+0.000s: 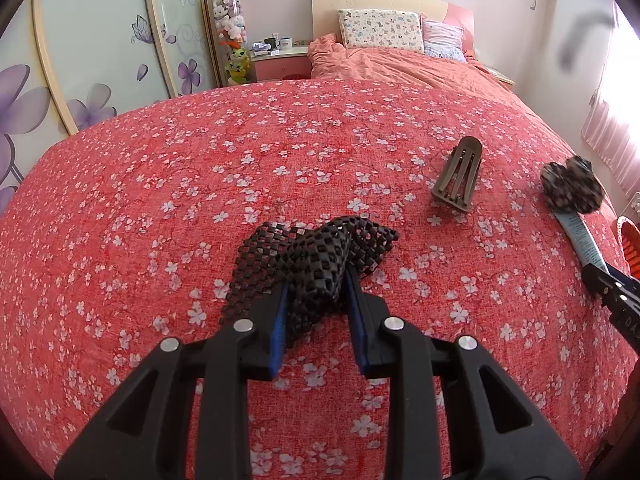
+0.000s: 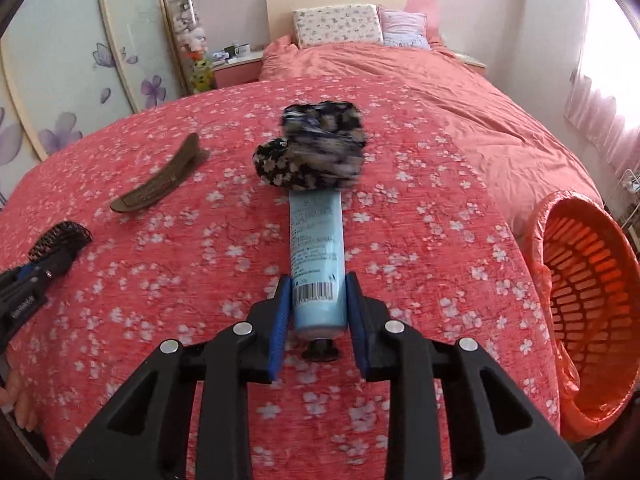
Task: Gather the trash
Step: 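Grasp the black mesh pad with the left tool while the right tool grasps the blue-white tube, then carry the mesh pad and tube to the orange basket and release both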
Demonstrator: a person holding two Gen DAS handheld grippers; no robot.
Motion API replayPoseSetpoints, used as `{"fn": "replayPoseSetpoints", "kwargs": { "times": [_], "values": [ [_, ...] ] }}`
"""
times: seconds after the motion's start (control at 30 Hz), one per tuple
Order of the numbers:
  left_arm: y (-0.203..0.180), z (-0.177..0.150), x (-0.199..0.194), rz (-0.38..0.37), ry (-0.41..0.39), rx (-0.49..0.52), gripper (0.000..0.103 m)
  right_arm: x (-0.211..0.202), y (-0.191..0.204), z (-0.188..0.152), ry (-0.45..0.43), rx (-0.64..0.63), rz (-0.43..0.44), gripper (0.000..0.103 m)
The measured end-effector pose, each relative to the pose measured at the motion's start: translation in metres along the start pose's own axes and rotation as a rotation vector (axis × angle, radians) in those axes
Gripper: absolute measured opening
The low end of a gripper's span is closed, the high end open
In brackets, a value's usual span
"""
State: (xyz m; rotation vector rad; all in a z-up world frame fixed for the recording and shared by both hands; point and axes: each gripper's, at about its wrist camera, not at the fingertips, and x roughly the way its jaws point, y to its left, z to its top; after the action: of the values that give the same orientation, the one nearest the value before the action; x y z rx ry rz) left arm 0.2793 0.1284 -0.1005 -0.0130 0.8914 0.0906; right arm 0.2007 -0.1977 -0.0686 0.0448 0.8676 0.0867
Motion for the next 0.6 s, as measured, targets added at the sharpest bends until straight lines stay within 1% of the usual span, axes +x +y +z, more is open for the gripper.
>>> {"fn": "replayPoseSetpoints", "kwargs": {
  "times": [0.17, 0.33, 0.47, 0.6],
  "values": [
    [0.004, -0.002, 0.000, -0.012, 0.000, -0.008, 0.028, 0.001, 0.003, 0.000, 0.000, 0.000, 0.001, 0.028],
    [0.009, -0.002, -0.001, -0.021, -0.001, -0.015, 0.028, -0.001, -0.010, -0.003, -0.003, 0.039, 0.051, 0.028],
    [0.008, -0.002, -0.002, -0.014, 0.000, -0.009, 0.028, -0.002, -0.022, -0.005, -0.006, 0.074, 0.097, 0.028],
    [0.008, -0.002, -0.001, -0.014, 0.000, -0.008, 0.029, -0.002, -0.025, -0.006, -0.007, 0.079, 0.105, 0.028]
  ]
}}
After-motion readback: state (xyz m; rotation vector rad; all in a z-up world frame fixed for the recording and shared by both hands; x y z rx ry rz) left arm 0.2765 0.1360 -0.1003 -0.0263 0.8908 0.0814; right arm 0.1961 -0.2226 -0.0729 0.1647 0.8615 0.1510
